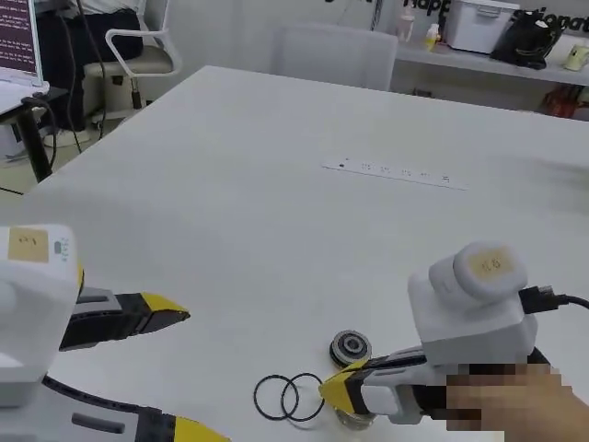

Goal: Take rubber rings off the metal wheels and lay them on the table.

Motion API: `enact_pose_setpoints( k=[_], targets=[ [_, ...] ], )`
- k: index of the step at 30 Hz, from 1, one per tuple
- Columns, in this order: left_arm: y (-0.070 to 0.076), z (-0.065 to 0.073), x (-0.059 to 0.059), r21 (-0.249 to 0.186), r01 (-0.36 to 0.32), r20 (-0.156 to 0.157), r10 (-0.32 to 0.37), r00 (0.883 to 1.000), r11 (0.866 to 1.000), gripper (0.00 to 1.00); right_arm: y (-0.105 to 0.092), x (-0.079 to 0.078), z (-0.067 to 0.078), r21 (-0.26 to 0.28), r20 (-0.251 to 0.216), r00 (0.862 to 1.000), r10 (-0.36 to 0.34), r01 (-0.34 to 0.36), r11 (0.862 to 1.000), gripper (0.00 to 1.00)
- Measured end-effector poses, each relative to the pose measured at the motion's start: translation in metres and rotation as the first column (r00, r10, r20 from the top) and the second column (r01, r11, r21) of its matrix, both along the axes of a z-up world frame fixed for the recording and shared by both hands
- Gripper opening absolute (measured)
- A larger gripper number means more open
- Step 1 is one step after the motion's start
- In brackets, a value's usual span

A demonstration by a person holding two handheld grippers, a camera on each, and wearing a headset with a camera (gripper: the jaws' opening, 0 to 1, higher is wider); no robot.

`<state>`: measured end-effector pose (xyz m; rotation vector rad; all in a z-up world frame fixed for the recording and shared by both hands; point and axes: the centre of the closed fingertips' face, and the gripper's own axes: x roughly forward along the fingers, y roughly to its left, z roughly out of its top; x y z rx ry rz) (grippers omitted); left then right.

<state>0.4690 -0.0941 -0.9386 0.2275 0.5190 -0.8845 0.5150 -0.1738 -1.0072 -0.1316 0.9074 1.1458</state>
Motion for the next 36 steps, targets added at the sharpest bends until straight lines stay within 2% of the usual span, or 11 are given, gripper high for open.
enact_pose_setpoints(
  k=[10, 19, 26, 32, 36],
  targets=[
    [0.0, 0.0, 0.0, 0.003, -0.003, 0.003, 0.003, 1.0, 1.0, 0.73, 0.001, 0.0, 0.001, 0.003, 0.0, 1.0, 0.0, 0.0, 1.0, 0.02],
    [0.002, 0.0, 0.001, 0.005, -0.012, 0.005, 0.012, 1.0, 1.0, 0.73, 0.001, 0.003, 0.001, -0.002, 0.033, 0.999, 0.008, -0.008, 1.0, 0.08],
    [0.001, -0.001, 0.0, 0.009, -0.004, 0.001, 0.004, 1.0, 1.0, 0.73, -0.001, 0.006, 0.004, 0.0, 0.043, 0.999, -0.003, 0.003, 1.0, 0.08],
    [0.001, 0.0, 0.0, 0.008, -0.003, 0.0, 0.003, 1.0, 1.0, 0.73, -0.001, 0.012, 0.013, 0.03, 0.061, 0.998, -0.021, 0.019, 0.999, 0.09],
    [0.0, 0.001, 0.001, 0.004, -0.003, 0.007, 0.003, 1.0, 1.0, 0.73, -0.001, 0.016, 0.022, 0.077, 0.074, 0.997, -0.031, 0.025, 0.997, 0.11]
  ],
)
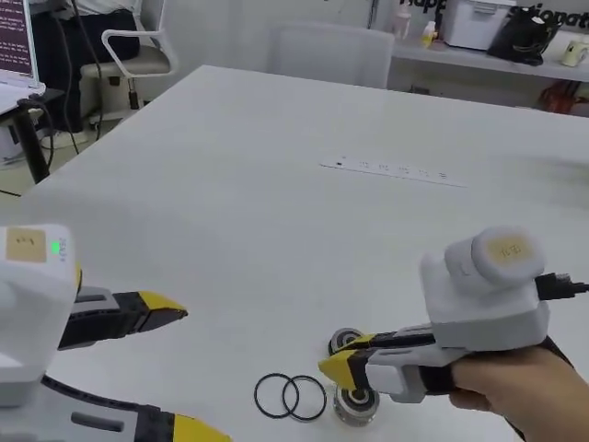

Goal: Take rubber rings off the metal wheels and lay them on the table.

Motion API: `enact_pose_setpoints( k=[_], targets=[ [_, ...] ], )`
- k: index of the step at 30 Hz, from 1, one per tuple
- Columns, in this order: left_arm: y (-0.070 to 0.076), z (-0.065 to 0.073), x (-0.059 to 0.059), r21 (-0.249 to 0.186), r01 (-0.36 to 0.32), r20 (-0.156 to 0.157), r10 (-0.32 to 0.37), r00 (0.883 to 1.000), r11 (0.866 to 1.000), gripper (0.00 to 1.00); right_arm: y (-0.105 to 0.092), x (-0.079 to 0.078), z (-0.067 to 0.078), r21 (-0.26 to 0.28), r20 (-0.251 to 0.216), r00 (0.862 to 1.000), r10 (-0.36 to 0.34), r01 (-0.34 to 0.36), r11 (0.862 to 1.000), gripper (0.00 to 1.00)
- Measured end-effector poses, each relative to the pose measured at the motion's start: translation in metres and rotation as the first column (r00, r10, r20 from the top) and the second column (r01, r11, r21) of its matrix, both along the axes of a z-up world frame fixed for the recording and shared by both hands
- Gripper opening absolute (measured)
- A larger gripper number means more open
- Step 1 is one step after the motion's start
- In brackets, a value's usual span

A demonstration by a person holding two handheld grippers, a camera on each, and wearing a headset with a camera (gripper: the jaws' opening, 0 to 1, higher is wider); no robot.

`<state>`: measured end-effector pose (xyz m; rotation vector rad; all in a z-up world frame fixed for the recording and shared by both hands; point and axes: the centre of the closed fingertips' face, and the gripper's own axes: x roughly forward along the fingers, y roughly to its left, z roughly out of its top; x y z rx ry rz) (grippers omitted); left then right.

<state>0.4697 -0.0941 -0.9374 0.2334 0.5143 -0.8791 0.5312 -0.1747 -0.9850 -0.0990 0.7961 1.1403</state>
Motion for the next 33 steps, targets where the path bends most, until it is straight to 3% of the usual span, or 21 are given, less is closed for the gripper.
enact_pose_setpoints(
  k=[6, 9, 15, 18, 26, 29, 33],
  targets=[
    [-0.004, 0.007, 0.0, 0.002, 0.024, 0.039, -0.025, 0.999, 1.0, 0.73, -0.006, 0.011, 0.014, 0.071, 0.001, 0.999, -0.051, 0.051, 0.996, 0.13],
    [-0.008, 0.015, 0.002, -0.019, 0.036, 0.053, -0.035, 0.998, 0.999, 0.73, -0.013, 0.022, 0.02, 0.11, -0.012, 0.994, -0.107, 0.108, 0.988, 0.13],
    [-0.008, 0.03, 0.01, -0.045, 0.034, 0.077, -0.03, 0.997, 0.998, 0.73, -0.029, 0.035, 0.021, 0.117, -0.016, 0.984, -0.176, 0.177, 0.977, 0.12],
    [-0.01, 0.041, 0.017, -0.03, 0.049, 0.102, -0.045, 0.994, 0.998, 0.73, -0.033, 0.039, 0.019, 0.111, -0.015, 0.98, -0.2, 0.2, 0.973, 0.12],
    [-0.027, 0.09, 0.042, 0.004, 0.127, 0.226, -0.125, 0.966, 0.992, 0.74, -0.046, 0.047, 0.009, 0.075, -0.015, 0.973, -0.229, 0.23, 0.97, 0.11],
    [-0.036, 0.102, 0.056, 0.018, 0.15, 0.26, -0.15, 0.954, 0.988, 0.74, -0.049, 0.047, 0.006, 0.06, -0.013, 0.972, -0.233, 0.234, 0.97, 0.12],
    [-0.051, 0.108, 0.068, 0.024, 0.195, 0.288, -0.193, 0.938, 0.981, 0.73, -0.053, 0.049, 0.002, 0.048, -0.007, 0.972, -0.233, 0.233, 0.971, 0.11]
  ],
)
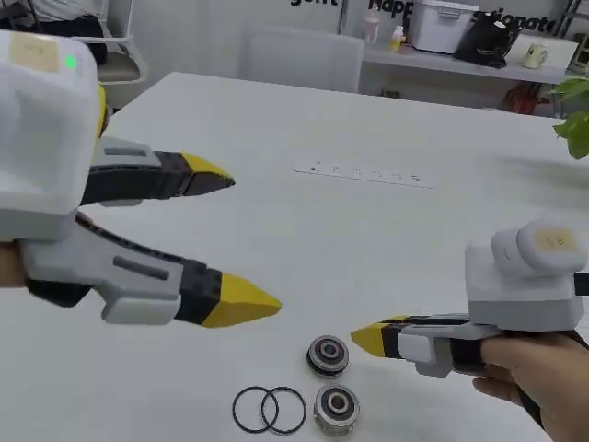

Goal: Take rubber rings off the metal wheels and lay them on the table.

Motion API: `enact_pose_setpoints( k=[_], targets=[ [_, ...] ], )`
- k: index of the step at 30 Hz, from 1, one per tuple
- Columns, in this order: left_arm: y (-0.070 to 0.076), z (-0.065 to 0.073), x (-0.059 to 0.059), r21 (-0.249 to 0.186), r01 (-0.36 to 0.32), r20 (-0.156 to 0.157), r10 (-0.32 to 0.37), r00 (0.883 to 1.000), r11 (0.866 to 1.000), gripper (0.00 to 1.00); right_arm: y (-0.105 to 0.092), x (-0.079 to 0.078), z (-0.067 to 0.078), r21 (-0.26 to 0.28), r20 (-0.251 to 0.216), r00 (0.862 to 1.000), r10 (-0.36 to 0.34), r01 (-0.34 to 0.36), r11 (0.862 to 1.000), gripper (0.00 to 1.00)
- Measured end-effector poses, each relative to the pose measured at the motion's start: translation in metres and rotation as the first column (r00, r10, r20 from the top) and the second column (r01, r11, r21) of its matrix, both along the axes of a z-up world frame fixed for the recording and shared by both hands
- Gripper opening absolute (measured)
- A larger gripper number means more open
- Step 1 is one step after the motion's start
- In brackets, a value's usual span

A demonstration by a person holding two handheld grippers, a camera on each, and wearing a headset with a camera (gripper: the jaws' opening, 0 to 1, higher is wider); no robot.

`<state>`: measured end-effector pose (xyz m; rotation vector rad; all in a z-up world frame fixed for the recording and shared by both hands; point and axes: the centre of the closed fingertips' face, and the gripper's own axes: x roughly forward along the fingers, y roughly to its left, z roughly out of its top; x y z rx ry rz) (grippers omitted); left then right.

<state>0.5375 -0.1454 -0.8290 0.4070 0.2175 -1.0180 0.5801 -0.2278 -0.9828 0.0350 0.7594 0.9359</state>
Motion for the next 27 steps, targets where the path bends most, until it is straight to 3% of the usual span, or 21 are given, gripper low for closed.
enact_pose_setpoints(
  k=[7, 11, 17, 23, 27],
  targets=[
    [-0.027, -0.009, 0.017, 0.019, 0.09, 0.003, -0.09, 0.996, 0.996, 0.7, -0.005, 0.002, -0.006, -0.012, -0.004, 1.0, -0.007, 0.007, 1.0, 0.11],
    [-0.038, -0.026, 0.031, 0.022, 0.103, -0.034, -0.102, 0.994, 0.994, 0.68, -0.004, 0.001, -0.008, -0.025, 0.028, 0.999, 0.023, -0.022, 0.999, 0.14],
    [-0.052, -0.051, 0.05, 0.036, 0.112, -0.053, -0.11, 0.992, 0.993, 0.63, -0.003, 0.001, -0.014, -0.059, 0.046, 0.997, 0.059, -0.057, 0.997, 0.15],
    [-0.064, -0.069, 0.061, 0.005, 0.108, -0.044, -0.108, 0.993, 0.994, 0.56, -0.004, 0.001, -0.019, -0.081, 0.056, 0.996, 0.074, -0.07, 0.994, 0.14],
    [-0.065, -0.09, 0.06, 0.019, 0.107, -0.05, -0.106, 0.993, 0.994, 0.45, -0.005, 0.001, -0.021, -0.092, 0.06, 0.995, 0.082, -0.076, 0.993, 0.14]
  ],
)
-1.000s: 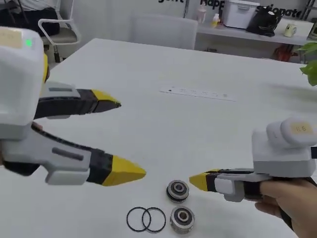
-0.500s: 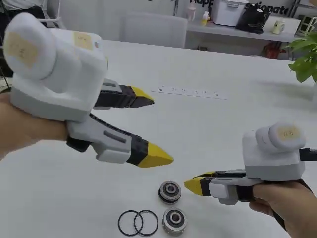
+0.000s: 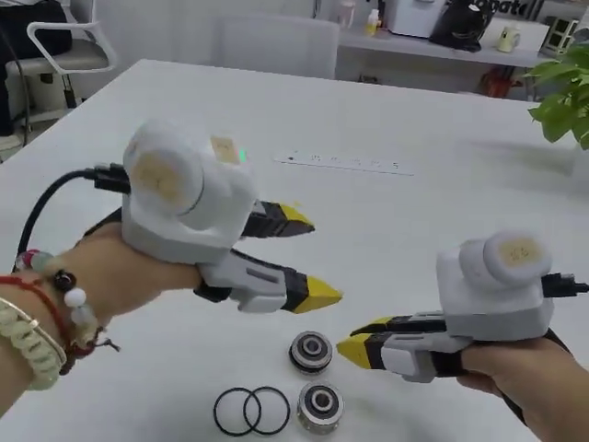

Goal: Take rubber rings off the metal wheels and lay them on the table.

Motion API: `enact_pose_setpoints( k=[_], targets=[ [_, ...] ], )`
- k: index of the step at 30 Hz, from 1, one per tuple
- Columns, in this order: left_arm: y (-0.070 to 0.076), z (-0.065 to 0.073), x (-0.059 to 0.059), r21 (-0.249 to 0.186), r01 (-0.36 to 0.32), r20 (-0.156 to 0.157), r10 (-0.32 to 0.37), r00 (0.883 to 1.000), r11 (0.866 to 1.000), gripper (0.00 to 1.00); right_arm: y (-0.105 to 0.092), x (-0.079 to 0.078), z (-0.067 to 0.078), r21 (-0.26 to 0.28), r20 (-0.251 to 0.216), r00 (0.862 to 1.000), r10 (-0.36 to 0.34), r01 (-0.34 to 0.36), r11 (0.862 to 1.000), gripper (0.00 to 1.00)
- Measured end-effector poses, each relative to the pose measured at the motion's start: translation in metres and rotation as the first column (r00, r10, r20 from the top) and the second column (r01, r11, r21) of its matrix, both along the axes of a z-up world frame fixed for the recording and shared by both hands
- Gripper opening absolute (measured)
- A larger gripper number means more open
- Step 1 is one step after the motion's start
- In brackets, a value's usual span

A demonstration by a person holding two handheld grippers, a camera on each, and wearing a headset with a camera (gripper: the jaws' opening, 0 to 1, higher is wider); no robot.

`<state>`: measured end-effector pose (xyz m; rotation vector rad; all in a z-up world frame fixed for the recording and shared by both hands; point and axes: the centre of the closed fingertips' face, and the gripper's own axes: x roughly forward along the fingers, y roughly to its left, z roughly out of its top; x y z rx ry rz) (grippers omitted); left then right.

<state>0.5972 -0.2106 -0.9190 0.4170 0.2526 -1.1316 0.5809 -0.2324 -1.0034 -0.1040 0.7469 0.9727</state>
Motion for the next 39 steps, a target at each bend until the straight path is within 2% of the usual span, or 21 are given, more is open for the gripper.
enact_pose_setpoints(
  k=[2, 4, 5, 8, 12, 18, 20, 22, 25, 29, 30, 39],
  targets=[
    [0.001, -0.012, -0.003, 0.009, -0.002, -0.01, 0.003, 1.0, 1.0, 0.41, 0.0, 0.0, -0.001, -0.006, 0.004, 1.0, 0.005, -0.005, 1.0, 0.14],
    [0.002, -0.027, -0.01, 0.012, 0.012, -0.071, -0.011, 0.997, 1.0, 0.37, 0.001, -0.001, -0.001, -0.009, 0.004, 1.0, 0.01, -0.01, 1.0, 0.15],
    [0.002, -0.033, -0.013, 0.017, 0.025, -0.085, -0.024, 0.996, 1.0, 0.36, 0.001, -0.002, -0.002, -0.012, 0.005, 1.0, 0.015, -0.015, 1.0, 0.15],
    [0.004, -0.046, -0.017, 0.047, 0.038, -0.102, -0.033, 0.994, 0.998, 0.32, 0.003, -0.005, -0.006, -0.032, 0.012, 0.999, 0.037, -0.037, 0.999, 0.15],
    [0.004, -0.055, -0.017, 0.051, 0.028, -0.133, -0.021, 0.991, 0.998, 0.29, 0.005, -0.009, -0.009, -0.055, 0.018, 0.997, 0.071, -0.07, 0.996, 0.15],
    [0.003, -0.063, -0.017, 0.072, 0.021, -0.14, -0.011, 0.99, 0.997, 0.26, 0.008, -0.012, -0.011, -0.072, 0.03, 0.994, 0.101, -0.099, 0.992, 0.17],
    [-0.001, -0.066, -0.02, 0.074, 0.029, -0.15, -0.018, 0.989, 0.997, 0.25, 0.009, -0.013, -0.011, -0.07, 0.029, 0.994, 0.107, -0.105, 0.992, 0.19],
    [-0.002, -0.071, -0.023, 0.094, 0.046, -0.154, -0.032, 0.988, 0.994, 0.23, 0.011, -0.014, -0.013, -0.076, 0.027, 0.993, 0.115, -0.113, 0.991, 0.21],
    [-0.001, -0.075, -0.023, 0.116, 0.046, -0.154, -0.028, 0.988, 0.992, 0.22, 0.012, -0.015, -0.013, -0.081, 0.031, 0.991, 0.126, -0.123, 0.989, 0.21],
    [0.002, -0.079, -0.021, 0.124, 0.034, -0.164, -0.013, 0.986, 0.992, 0.2, 0.012, -0.016, -0.014, -0.084, 0.035, 0.99, 0.133, -0.13, 0.988, 0.23],
    [0.002, -0.078, -0.021, 0.106, 0.025, -0.175, -0.006, 0.984, 0.994, 0.2, 0.013, -0.016, -0.014, -0.084, 0.035, 0.99, 0.133, -0.13, 0.988, 0.23],
    [0.001, -0.081, -0.025, 0.105, 0.035, -0.192, -0.014, 0.981, 0.994, 0.14, 0.018, -0.019, -0.012, -0.078, 0.053, 0.985, 0.161, -0.157, 0.985, 0.25]
  ],
)
